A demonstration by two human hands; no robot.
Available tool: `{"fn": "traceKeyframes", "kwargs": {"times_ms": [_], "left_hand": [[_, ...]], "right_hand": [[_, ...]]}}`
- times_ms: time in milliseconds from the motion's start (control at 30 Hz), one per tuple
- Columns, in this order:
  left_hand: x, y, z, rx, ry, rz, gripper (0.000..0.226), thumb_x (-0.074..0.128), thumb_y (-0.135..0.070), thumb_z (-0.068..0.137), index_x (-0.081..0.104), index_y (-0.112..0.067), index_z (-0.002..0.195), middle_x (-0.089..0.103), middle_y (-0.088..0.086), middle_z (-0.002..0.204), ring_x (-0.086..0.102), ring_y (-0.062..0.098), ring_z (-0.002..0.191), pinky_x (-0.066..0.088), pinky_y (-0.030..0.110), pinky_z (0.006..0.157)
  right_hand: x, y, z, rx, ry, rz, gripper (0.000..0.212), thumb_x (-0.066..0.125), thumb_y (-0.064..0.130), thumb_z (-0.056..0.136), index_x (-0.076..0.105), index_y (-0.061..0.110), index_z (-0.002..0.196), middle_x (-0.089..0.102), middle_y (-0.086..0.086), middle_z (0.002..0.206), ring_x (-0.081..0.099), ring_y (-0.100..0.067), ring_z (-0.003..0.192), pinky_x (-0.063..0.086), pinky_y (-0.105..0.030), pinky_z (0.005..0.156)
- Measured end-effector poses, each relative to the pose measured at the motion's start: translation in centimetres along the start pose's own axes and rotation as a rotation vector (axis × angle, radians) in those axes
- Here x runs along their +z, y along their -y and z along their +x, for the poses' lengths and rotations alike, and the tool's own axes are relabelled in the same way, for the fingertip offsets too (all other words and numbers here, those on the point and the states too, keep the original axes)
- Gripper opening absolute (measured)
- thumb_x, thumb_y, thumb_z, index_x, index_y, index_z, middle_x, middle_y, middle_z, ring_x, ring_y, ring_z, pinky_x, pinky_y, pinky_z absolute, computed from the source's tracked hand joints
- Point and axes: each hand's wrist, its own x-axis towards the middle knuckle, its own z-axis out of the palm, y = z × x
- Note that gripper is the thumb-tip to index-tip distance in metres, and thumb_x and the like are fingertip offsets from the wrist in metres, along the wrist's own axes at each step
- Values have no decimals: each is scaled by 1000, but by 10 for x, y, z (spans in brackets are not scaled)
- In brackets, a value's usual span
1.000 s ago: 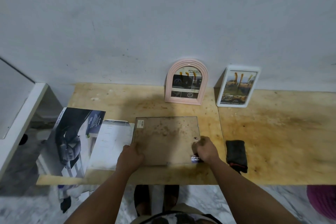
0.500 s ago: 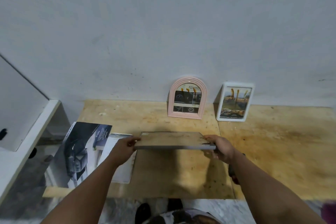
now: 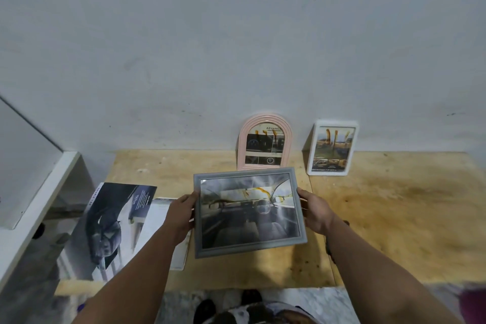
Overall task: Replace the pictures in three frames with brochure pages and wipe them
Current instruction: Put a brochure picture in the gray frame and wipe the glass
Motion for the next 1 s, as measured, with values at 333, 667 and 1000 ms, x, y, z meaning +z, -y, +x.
{"fn": "traceKeyframes", "kwargs": {"times_ms": [333,667,1000], "left_hand": [[0,35,-2,-259,20,-40,42,69,-46,91,75,-7,106,76,18,101,70,40,98,61,49,78],[8,72,15,-250,-103,135,25,45,-22,106,61,-11,123,66,15,114,66,31,97,54,36,71],[26,79,37,-214,-264,202,37,52,-18,102,57,-7,137,59,7,129,60,23,101,49,37,99]], "right_hand": [[0,-35,2,92,-141,-20,42,55,37,105,75,0,109,77,-21,103,73,-41,98,59,-52,90],[-17,-35,11,-77,-355,-433,20,54,13,102,71,2,107,71,-22,117,67,-38,107,55,-45,95],[-109,-54,12,226,-662,-795,67,67,41,91,36,9,142,44,-23,139,46,-44,126,45,-57,104]]}}
